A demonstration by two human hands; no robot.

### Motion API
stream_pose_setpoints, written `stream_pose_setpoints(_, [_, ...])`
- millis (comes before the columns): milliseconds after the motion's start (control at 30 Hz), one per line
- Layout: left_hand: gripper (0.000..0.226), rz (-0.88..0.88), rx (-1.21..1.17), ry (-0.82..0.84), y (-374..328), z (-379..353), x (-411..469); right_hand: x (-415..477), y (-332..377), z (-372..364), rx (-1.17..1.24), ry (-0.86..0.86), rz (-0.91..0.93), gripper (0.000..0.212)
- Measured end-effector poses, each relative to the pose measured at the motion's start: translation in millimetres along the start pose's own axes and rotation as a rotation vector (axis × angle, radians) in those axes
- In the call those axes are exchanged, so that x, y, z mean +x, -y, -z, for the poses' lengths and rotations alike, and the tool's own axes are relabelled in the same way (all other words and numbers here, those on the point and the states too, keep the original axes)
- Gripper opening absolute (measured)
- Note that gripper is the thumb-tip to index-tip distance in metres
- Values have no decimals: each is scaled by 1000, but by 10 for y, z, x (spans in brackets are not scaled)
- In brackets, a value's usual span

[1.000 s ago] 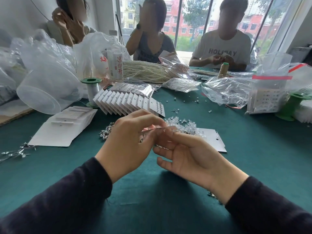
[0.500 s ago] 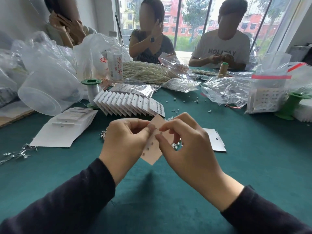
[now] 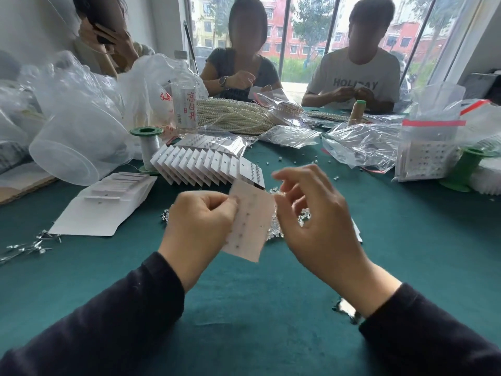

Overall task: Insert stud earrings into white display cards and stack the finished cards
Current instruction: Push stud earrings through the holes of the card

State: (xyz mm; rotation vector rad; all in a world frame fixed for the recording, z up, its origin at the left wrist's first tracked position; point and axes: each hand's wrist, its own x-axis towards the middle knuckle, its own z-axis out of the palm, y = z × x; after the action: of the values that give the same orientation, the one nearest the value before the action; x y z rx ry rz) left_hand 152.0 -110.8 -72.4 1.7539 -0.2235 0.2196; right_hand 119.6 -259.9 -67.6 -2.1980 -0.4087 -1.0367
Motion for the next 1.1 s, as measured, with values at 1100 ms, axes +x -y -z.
stream_pose_setpoints(1100, [25, 236, -20, 68, 174, -73, 56, 29, -436, 32, -173, 207, -421, 8])
